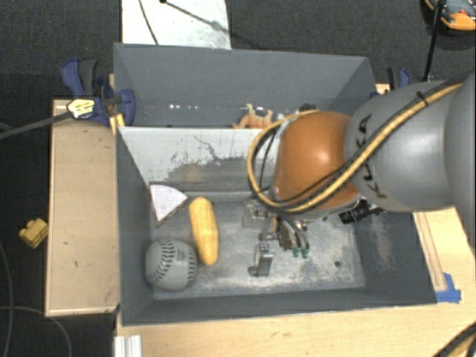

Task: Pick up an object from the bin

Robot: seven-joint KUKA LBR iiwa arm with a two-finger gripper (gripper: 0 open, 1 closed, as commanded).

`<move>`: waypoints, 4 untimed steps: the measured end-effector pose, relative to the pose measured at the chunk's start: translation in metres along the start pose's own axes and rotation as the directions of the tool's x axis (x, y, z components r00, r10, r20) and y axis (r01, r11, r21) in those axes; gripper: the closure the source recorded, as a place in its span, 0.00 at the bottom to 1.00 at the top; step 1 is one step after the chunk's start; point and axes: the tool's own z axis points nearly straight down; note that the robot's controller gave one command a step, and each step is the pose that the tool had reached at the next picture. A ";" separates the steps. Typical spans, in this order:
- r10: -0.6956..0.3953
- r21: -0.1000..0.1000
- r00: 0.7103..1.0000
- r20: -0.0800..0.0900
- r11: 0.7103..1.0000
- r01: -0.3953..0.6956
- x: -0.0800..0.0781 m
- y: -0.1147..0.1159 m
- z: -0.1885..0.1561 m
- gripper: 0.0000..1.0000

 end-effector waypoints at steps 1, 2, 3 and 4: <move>0.003 -0.001 1.000 0.008 1.000 -0.003 -0.002 0.000 -0.004 0.00; -0.030 -0.001 0.999 0.011 1.000 0.030 -0.005 0.009 0.000 0.00; -0.039 -0.001 0.999 0.009 0.999 0.039 -0.015 0.039 -0.006 0.00; -0.093 -0.001 0.996 0.011 0.996 0.093 -0.021 0.065 -0.001 0.00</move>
Offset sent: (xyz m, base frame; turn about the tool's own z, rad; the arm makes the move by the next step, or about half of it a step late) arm 0.0070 0.0210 -0.0065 -0.0787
